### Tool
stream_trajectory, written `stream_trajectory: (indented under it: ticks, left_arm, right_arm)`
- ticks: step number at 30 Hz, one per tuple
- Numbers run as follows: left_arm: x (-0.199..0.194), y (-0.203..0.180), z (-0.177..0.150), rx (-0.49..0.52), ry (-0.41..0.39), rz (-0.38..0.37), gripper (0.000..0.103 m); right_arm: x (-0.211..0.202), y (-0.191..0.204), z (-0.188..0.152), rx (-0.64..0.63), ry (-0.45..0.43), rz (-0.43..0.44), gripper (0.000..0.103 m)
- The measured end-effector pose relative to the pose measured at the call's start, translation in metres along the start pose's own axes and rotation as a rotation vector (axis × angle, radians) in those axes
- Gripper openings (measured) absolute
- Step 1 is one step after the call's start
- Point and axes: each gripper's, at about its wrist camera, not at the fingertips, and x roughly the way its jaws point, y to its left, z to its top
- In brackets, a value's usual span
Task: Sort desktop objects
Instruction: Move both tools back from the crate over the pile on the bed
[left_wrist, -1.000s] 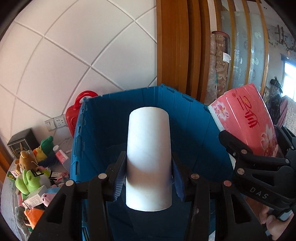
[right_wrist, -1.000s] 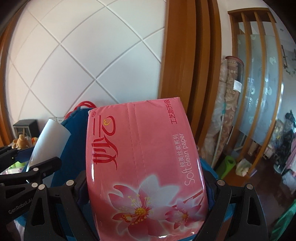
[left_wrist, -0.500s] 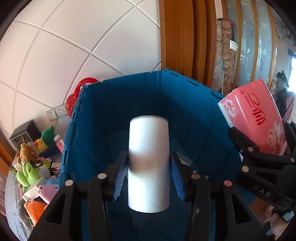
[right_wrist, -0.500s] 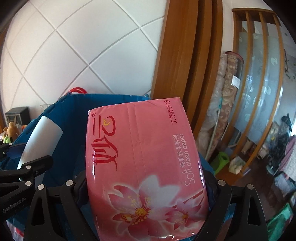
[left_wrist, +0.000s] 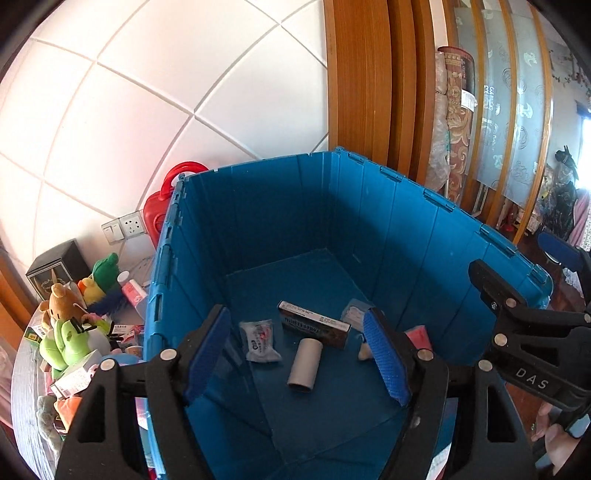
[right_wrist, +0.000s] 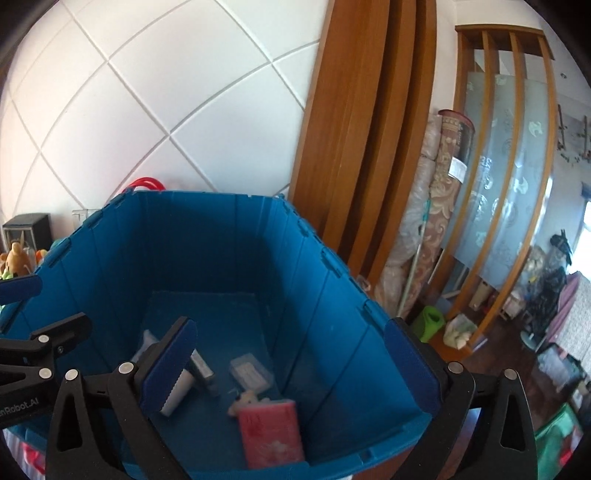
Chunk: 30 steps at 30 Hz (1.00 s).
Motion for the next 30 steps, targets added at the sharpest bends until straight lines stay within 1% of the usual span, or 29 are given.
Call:
stream_trajectory:
  ticks: [4, 6, 10, 13, 17, 22, 26, 30]
  left_arm:
    - [-0.015, 0.007, -0.002, -0.004, -0.029, 0.007, 0.074]
    - [-0.024, 0.012, -0.002, -0.006, -0.052, 0.014, 0.074]
    - [-0.046, 0.025, -0.006, -0.008, -0.103, 0.029, 0.074]
    - [-0.06, 0.037, -0.01, -0.008, -0.136, 0.044, 0.074]
    - [-0.075, 0.063, -0.019, -0.016, -0.153, 0.061, 0.074]
    - [-0.097, 0.114, -0.037, -0.05, -0.178, 0.096, 0.074]
    - [-0.114, 0.168, -0.057, -0.096, -0.179, 0.136, 0.074]
    - [-0.131, 0.23, -0.088, -0.125, -0.161, 0.181, 0.074]
  right_arm:
    - [-0.012, 0.004, -0.002, 0.007, 0.0, 0.025, 0.103]
    - [-0.019, 0.008, -0.002, 0.004, -0.005, 0.033, 0.103]
    - [-0.036, 0.018, 0.001, 0.005, -0.027, 0.074, 0.103]
    - [-0.046, 0.031, 0.002, 0.002, -0.032, 0.096, 0.103]
    - [-0.058, 0.055, 0.001, 0.0, -0.03, 0.132, 0.103]
    - [-0.077, 0.101, 0.004, -0.023, -0.047, 0.181, 0.103]
    - [-0.095, 0.147, 0.007, -0.051, -0.06, 0.236, 0.103]
    - [-0.111, 0.195, 0.003, -0.063, -0.069, 0.302, 0.103]
